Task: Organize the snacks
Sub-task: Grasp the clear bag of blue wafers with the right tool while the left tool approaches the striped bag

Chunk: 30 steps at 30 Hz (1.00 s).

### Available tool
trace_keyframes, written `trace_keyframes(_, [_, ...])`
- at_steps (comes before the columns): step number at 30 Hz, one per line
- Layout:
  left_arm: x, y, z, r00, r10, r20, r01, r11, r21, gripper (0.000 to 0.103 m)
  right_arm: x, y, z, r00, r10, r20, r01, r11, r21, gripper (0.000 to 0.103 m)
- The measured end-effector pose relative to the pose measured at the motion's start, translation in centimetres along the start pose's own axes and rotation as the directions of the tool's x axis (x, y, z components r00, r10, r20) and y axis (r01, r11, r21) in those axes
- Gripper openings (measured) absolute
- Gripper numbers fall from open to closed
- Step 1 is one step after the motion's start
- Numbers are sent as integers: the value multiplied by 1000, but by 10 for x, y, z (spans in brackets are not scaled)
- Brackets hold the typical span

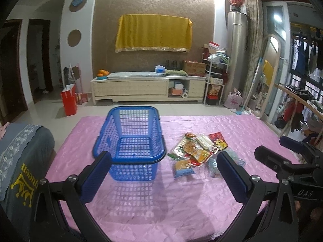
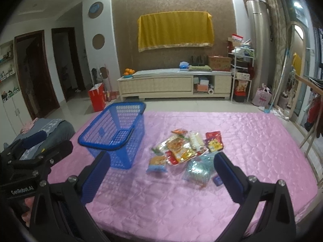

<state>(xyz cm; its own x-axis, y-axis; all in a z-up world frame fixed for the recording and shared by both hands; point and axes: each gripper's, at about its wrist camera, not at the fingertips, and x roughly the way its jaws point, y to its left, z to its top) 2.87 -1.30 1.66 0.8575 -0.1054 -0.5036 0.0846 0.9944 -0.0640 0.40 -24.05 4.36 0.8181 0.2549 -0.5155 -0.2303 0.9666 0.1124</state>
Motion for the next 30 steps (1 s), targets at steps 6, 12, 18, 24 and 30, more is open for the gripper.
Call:
trace_keyframes(6, [33,-20,16,996,-57,-66,59,998,29,103,15,-29,9,1000,-1,-19,1,1000,30,103])
trace_keyframes(12, [75,-44,15,976,-120,-181,127,991,30,103,46,-65,7,992,41,-120,-33,997,69,103])
trace_keyframes(18, [115,-70,10,956,-140,-259,154,988,34,103,79,-97,1,974,65,-216,-52,997,62,103])
trace_keyframes(24, [152,-97,9,937,-135,-321,161,985,55,103,112,-132,-7,949,64,-307,-34,994,101,103])
trace_keyframes(30, [185,-112,6,917,-135,-376,164,985,48,103,139,-154,-10,932,74,-356,-39,994,104,103])
